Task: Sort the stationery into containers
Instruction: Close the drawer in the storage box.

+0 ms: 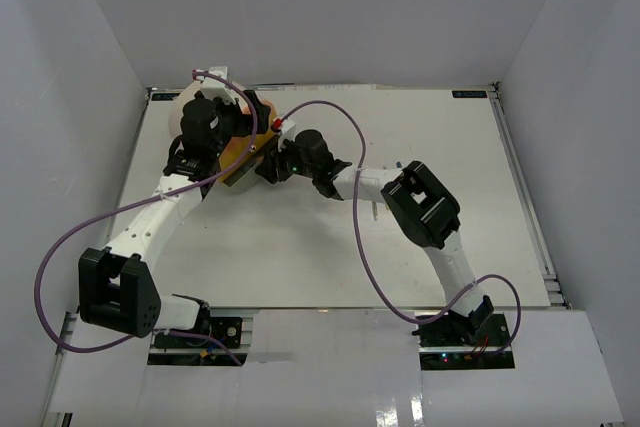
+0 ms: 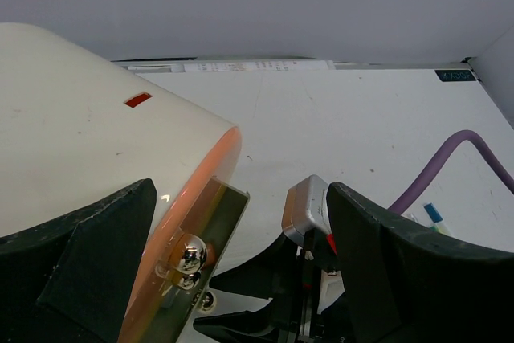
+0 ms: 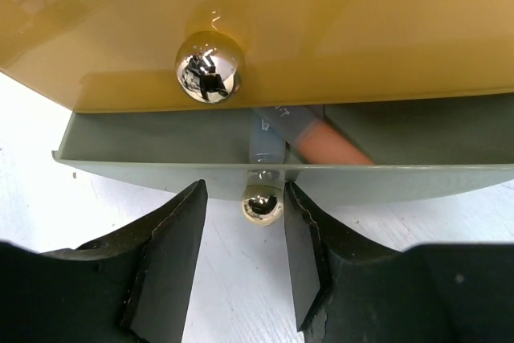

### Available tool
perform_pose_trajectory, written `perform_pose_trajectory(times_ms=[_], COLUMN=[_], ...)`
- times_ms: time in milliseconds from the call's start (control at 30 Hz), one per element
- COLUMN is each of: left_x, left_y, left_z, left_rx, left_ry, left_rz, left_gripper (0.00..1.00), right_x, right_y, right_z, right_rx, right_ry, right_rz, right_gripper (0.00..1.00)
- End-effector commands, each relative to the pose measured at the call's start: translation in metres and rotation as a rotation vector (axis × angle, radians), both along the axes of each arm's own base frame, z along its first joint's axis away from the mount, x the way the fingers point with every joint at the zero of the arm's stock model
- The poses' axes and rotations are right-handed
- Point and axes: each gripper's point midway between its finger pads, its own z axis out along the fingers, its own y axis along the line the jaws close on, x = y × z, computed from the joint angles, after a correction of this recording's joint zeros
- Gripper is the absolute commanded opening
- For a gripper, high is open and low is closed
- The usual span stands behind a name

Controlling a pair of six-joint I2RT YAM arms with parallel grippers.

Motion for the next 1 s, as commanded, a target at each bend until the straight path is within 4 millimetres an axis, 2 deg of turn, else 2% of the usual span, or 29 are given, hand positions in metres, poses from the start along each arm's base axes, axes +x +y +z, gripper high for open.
perform_pose_trajectory(times_ms=[0,133,400,467,733,967], left_x=[-0.010,-0.011,-0.012,-0.014,-0.014,-0.015], left_y=[-0.007,-0.008,-0.008,-0.007,-0.007,-0.007], left_z=[-0.030,-0.036,-0.033,-0.038,-0.037,-0.036], left_rx=[-0.003,-0.010,-0.017,-0.011,-0.013,-0.014], left_ry=[0.124,0.141,0.135,0.160,0.158,0.155], left_rz=[-0.026,-0.032,-0.029,-0.029,-0.030,-0.030], left_gripper=[0.98,0.98,0.98,0.98,0.98,0.98], right_x=[0.011,0.012,0.017,0.018,0.022,0.025], right_y=[0.015,0.019,0.024,0.026,0.031,0.034], right_z=[0.037,0.035,0.044,0.041,0.039,0.048], right_rx=[0.109,0.130,0.195,0.196,0.214,0.251], right_ry=[-0.117,-0.136,-0.179,-0.181,-0.189,-0.199], right_rz=[0.024,0.034,0.040,0.040,0.039,0.034], right_gripper=[0.50,0.51,0.54,0.54,0.57,0.59])
